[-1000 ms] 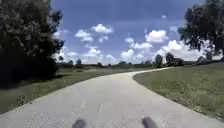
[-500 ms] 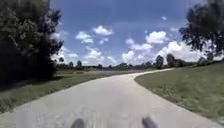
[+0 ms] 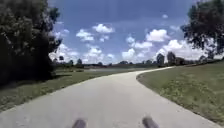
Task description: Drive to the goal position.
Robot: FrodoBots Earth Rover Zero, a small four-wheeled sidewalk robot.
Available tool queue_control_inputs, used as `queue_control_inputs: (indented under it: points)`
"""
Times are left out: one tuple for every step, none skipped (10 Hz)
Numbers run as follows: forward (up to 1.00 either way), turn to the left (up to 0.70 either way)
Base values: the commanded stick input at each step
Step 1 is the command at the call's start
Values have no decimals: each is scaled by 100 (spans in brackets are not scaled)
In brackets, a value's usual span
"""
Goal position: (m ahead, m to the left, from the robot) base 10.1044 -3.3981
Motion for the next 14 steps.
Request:
queue_control_inputs:
  points:
    - [70, 0]
    - [70, 0]
    - [70, 0]
    - [70, 0]
    - [70, 0]
    - [70, 0]
    - [70, 0]
    - [70, 0]
    - [70, 0]
    - [70, 0]
    - [70, 0]
    - [70, 0]
    - [70, 0]
    - [70, 0]
